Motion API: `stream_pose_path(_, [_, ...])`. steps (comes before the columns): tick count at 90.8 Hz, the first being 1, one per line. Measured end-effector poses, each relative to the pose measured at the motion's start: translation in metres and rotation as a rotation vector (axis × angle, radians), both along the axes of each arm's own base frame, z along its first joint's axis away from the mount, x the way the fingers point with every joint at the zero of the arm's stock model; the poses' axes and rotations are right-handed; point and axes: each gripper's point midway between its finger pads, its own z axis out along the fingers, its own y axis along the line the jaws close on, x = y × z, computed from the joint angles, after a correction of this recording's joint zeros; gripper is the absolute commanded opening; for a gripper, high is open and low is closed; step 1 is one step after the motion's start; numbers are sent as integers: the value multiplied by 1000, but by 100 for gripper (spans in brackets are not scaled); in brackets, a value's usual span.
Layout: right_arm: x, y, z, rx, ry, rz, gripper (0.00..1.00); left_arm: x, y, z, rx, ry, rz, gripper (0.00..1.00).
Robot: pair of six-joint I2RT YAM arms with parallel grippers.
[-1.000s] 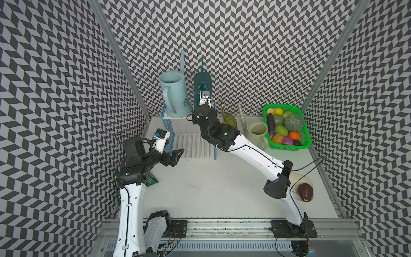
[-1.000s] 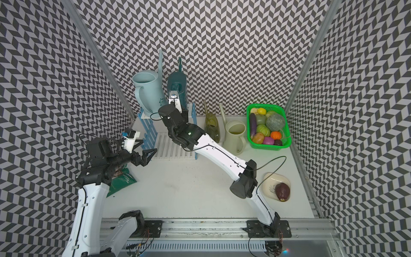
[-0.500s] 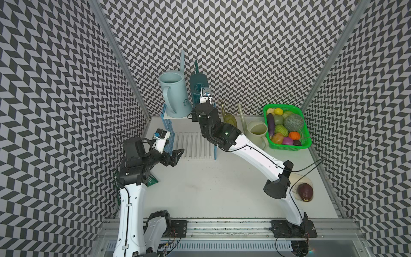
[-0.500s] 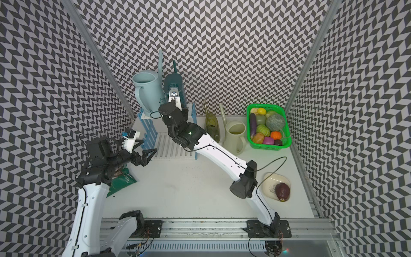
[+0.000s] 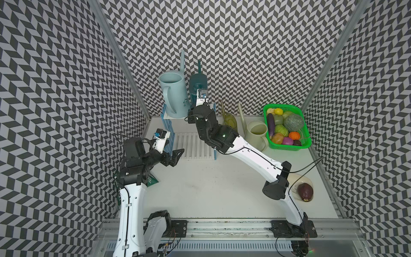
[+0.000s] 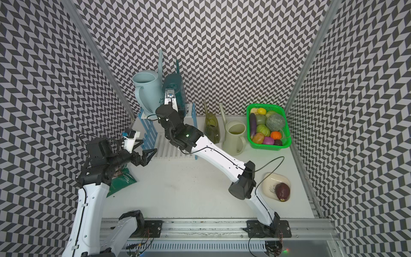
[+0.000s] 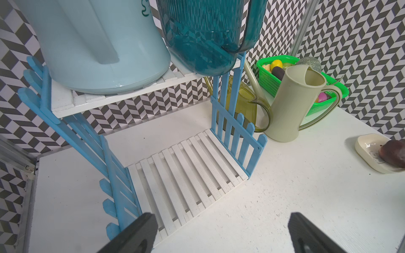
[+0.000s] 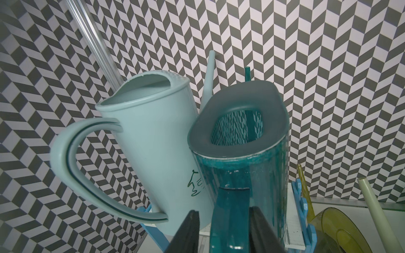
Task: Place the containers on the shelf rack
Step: 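Place the container on the shelf.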
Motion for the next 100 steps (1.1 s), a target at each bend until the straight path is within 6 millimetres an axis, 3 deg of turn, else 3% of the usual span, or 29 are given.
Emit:
stream_pose_path(55, [-5, 9, -3, -4, 1, 19, 54, 0, 0, -1, 0, 3, -1, 100])
stream_pose_path(73, [-23, 6, 12, 3, -9, 40, 60, -2, -1, -1, 18, -13, -11, 100])
stream_pose_path(100, [-49, -21, 41, 36, -35, 48, 70, -8, -6, -4, 37, -22, -36, 100])
